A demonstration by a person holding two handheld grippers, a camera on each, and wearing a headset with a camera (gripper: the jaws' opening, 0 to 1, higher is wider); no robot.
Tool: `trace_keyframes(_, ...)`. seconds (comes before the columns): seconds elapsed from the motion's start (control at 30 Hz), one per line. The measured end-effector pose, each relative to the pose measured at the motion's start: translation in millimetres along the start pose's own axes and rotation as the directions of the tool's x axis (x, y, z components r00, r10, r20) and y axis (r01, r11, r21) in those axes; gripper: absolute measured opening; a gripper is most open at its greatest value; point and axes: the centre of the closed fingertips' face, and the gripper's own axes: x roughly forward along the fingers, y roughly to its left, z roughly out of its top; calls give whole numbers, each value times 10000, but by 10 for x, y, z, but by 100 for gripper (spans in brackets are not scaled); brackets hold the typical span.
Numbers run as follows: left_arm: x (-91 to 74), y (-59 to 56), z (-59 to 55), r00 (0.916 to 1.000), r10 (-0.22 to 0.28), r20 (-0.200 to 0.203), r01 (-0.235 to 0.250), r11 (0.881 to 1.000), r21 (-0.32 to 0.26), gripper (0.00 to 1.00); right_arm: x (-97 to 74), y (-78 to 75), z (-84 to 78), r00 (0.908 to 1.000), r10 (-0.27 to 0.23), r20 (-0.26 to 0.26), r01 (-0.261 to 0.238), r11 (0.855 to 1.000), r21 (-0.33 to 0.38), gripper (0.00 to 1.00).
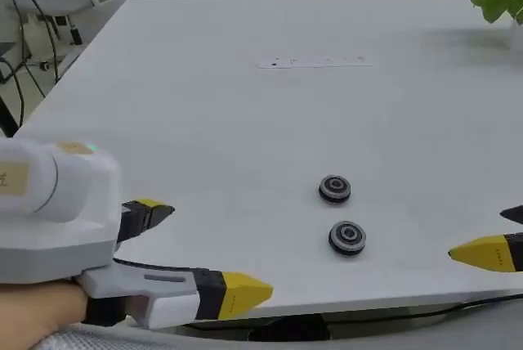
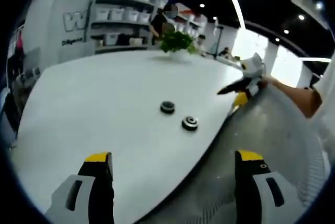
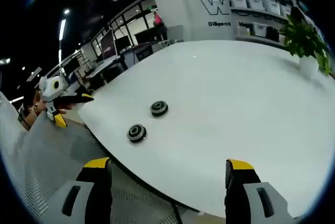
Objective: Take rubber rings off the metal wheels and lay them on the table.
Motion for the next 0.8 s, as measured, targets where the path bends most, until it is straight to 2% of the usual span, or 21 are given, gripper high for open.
trace_keyframes(0.33,10,-23,-13,9999,-78,-84,78,10000,5,99,-7,-25,22,9999,-36,159,35,10000,66,89)
trace_keyframes(0.63,17,-29,-6,9999,-101,-71,101,9999,7,99,3,-30,9,10000,25,49,-25,10000,16,89)
trace_keyframes(0.73,30,-51,-21,9995,-193,-252,199,9995,254,97,-9,-38,19,9998,-30,171,27,9999,141,89)
trace_keyframes(0.8,21,-33,17,9999,-71,-124,77,9986,529,93,-12,-46,26,9997,-79,233,74,9998,206,89)
